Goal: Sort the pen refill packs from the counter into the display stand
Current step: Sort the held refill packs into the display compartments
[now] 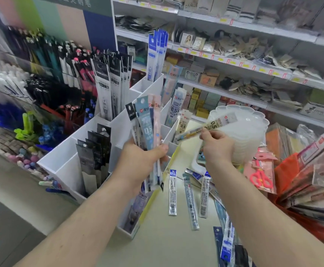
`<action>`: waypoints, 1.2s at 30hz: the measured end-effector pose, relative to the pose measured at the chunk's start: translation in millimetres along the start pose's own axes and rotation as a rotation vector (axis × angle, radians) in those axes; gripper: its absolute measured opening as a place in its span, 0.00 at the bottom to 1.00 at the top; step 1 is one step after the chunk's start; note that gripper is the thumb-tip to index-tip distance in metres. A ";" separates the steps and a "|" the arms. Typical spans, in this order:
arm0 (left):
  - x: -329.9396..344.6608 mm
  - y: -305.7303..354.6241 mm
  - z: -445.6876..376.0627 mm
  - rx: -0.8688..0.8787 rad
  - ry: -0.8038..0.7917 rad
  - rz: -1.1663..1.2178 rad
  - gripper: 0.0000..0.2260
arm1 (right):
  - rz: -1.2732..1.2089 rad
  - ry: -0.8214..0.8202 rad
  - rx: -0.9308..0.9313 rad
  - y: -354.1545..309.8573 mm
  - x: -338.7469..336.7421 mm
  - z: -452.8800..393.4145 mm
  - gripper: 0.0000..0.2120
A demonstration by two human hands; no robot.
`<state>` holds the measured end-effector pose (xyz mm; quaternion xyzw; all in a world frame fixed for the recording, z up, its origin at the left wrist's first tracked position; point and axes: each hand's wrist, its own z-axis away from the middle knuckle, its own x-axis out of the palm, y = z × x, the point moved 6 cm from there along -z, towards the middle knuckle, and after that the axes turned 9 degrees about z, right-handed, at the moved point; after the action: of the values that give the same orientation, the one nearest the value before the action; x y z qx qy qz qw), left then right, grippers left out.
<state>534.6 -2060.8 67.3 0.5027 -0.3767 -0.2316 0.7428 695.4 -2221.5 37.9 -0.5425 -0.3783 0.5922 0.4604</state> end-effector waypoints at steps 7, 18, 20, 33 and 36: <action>1.1 -2.4 0.0 -0.008 -0.010 -0.013 0.05 | 0.435 -0.094 -0.199 15.8 56.1 -56.6 0.11; 2.8 -1.9 4.5 -0.027 -0.086 -0.061 0.04 | 0.841 -0.310 -0.121 39.4 101.2 -91.5 0.12; 4.3 -4.0 8.0 -0.035 -0.125 -0.073 0.03 | 0.860 -0.323 -0.120 34.7 102.4 -89.7 0.13; 19.4 -52.7 34.3 -0.314 -0.301 0.079 0.05 | -0.007 -0.443 0.125 7.6 10.0 76.6 0.16; 27.3 -59.0 38.7 -0.298 -0.347 0.061 0.09 | 0.008 -0.483 0.071 6.5 -3.4 110.3 0.18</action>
<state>522.6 -2125.5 30.0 0.3285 -0.4756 -0.3448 0.7396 585.2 -2221.0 46.5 -0.3702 -0.4540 0.7196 0.3729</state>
